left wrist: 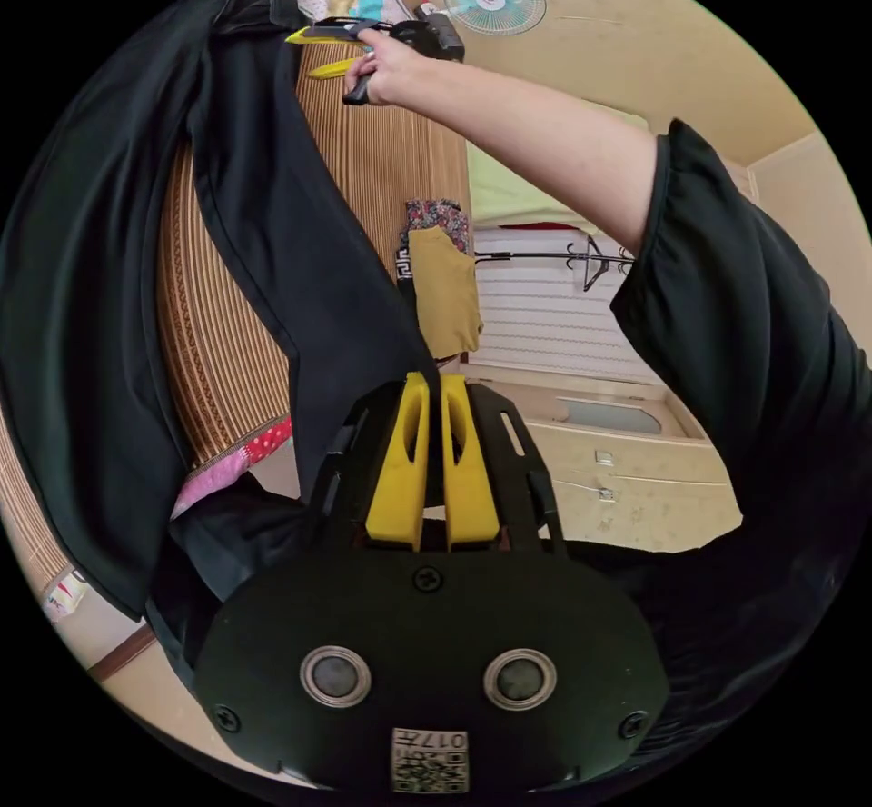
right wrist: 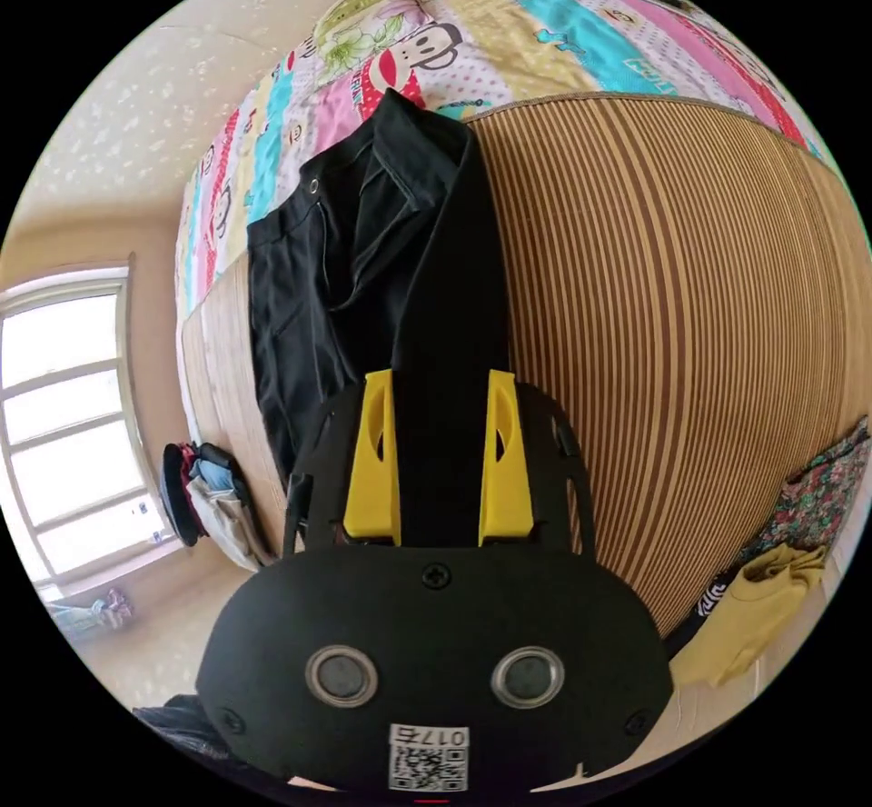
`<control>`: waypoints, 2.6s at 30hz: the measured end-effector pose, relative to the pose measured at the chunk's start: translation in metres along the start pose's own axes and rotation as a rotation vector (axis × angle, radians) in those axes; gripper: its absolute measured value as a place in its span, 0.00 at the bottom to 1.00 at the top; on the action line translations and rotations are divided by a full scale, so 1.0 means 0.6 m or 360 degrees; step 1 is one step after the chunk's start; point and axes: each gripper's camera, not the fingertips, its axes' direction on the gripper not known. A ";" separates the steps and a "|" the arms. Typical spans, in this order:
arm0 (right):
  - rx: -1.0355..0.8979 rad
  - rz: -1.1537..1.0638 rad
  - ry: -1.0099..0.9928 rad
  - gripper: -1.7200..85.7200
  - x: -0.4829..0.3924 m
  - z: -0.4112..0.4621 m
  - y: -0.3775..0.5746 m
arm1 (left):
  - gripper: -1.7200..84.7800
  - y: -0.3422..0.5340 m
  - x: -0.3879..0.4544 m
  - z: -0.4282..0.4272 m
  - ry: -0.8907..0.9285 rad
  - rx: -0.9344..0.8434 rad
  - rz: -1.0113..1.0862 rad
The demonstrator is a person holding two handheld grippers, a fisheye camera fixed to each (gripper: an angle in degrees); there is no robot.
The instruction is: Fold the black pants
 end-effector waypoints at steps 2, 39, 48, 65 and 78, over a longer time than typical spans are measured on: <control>0.0230 -0.0092 0.0188 0.06 -0.097 -0.014 -0.008 | 0.01 0.013 -0.012 -0.031 0.0092 0.0046 0.0001; 0.0200 -0.0744 0.0285 0.05 -0.669 0.147 0.043 | 0.01 0.294 -0.208 -0.407 0.0671 0.0395 -0.0380; -0.0146 -0.0799 -0.0098 0.12 -0.457 0.196 0.234 | 0.01 0.340 -0.320 -0.539 0.0562 0.0419 -0.0717; -0.0236 0.0186 -0.0973 0.17 0.047 0.235 0.681 | 0.01 0.341 -0.381 -0.629 0.2009 0.1014 -0.1154; 0.0124 0.0385 -0.1784 0.24 0.153 0.259 0.722 | 0.01 0.307 -0.225 -0.660 0.1995 0.0973 -0.1276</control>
